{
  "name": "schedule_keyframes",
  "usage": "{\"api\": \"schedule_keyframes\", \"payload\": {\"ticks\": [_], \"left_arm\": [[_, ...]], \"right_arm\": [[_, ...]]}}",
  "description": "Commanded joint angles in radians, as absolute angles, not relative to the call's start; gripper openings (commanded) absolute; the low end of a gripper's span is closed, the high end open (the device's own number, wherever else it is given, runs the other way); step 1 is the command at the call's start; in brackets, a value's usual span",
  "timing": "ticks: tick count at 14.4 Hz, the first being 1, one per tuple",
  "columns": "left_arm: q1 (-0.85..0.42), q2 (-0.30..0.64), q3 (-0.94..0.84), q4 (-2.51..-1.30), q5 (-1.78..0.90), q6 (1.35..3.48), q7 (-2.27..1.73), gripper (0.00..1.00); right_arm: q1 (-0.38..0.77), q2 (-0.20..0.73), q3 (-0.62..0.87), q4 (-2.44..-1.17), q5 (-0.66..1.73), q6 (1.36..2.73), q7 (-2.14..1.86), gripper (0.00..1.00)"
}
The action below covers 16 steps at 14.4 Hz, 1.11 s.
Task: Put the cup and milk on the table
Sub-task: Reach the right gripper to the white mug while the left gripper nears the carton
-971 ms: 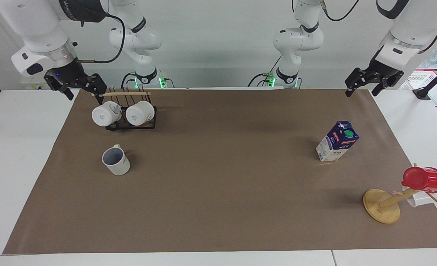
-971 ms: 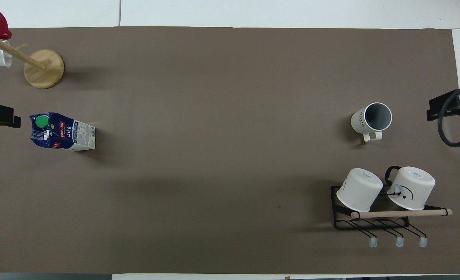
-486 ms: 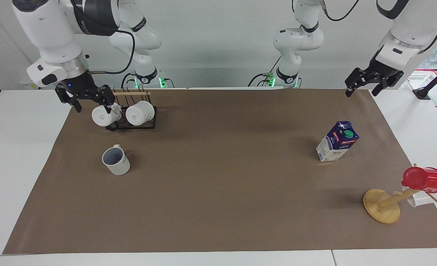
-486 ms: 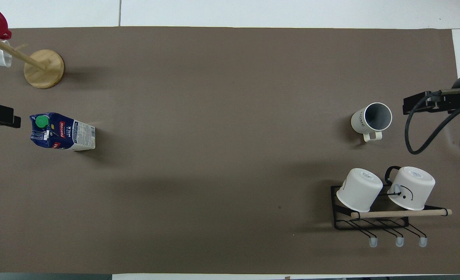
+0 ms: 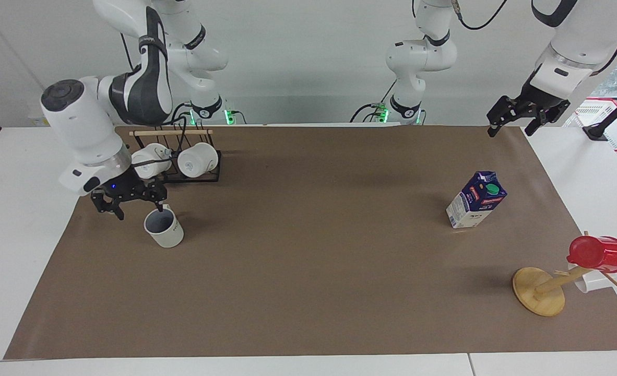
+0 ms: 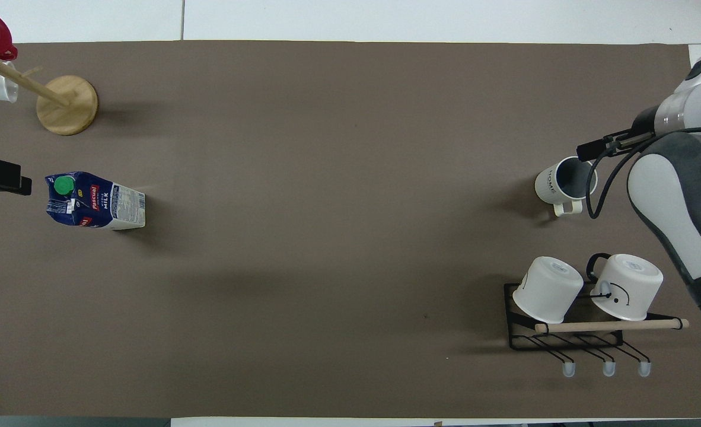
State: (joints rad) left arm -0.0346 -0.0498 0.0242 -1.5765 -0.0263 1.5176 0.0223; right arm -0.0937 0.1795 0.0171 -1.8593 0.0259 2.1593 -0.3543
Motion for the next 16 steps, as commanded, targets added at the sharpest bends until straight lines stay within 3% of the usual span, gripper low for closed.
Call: {"api": "schedule_keyframes", "payload": {"ticks": [1, 8, 9, 11, 12, 16], "left_arm": [[-0.031, -0.066, 0.026, -1.589, -0.040, 1.511, 0.017, 1.00], [-0.029, -0.067, 0.034, -1.594, -0.040, 1.512, 0.017, 1.00], [-0.029, -0.078, 0.031, -1.614, -0.040, 1.523, 0.021, 1.00], [-0.035, -0.097, 0.031, -1.664, -0.040, 1.586, 0.025, 1.00], [-0.040, -0.107, 0.031, -1.695, -0.040, 1.632, 0.022, 1.00], [-0.041, -0.110, 0.026, -1.770, -0.040, 1.719, 0.020, 1.00]], "right_arm": [[-0.130, 0.187, 0.025, -1.948, 0.073, 2.265, -0.458, 1.00], [-0.152, 0.268, 0.025, -1.973, 0.158, 2.312, -0.566, 1.00], [-0.152, 0.271, 0.026, -1.973, 0.158, 2.315, -0.578, 0.84], [-0.146, 0.272, 0.025, -1.973, 0.158, 2.318, -0.633, 0.12], [-0.146, 0.272, 0.025, -1.973, 0.158, 2.315, -0.632, 0.00], [-0.134, 0.273, 0.023, -1.964, 0.158, 2.307, -0.592, 0.00]]}}
